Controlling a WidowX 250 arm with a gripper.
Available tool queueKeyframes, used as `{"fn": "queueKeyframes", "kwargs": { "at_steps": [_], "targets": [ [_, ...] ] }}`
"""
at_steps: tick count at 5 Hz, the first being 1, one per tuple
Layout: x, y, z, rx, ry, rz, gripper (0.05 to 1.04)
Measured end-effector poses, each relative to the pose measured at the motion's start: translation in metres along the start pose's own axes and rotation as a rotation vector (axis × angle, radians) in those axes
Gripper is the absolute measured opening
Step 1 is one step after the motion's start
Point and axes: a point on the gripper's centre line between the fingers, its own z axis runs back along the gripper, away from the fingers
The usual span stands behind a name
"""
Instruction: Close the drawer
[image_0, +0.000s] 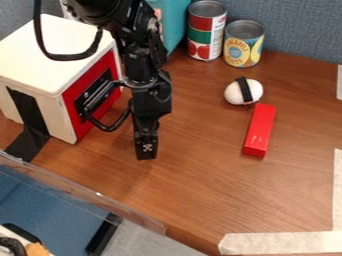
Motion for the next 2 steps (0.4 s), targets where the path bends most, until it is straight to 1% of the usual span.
{"fn": "queueKeyframes", "kwargs": {
  "at_steps": [1, 2],
  "targets": [
    [0.014, -0.005, 0.001, -0.022, -0.007, -0.017, 1.001],
    [0.055, -0.031, 0.004, -0.029, -0.064, -0.116, 0.999]
  ]
}}
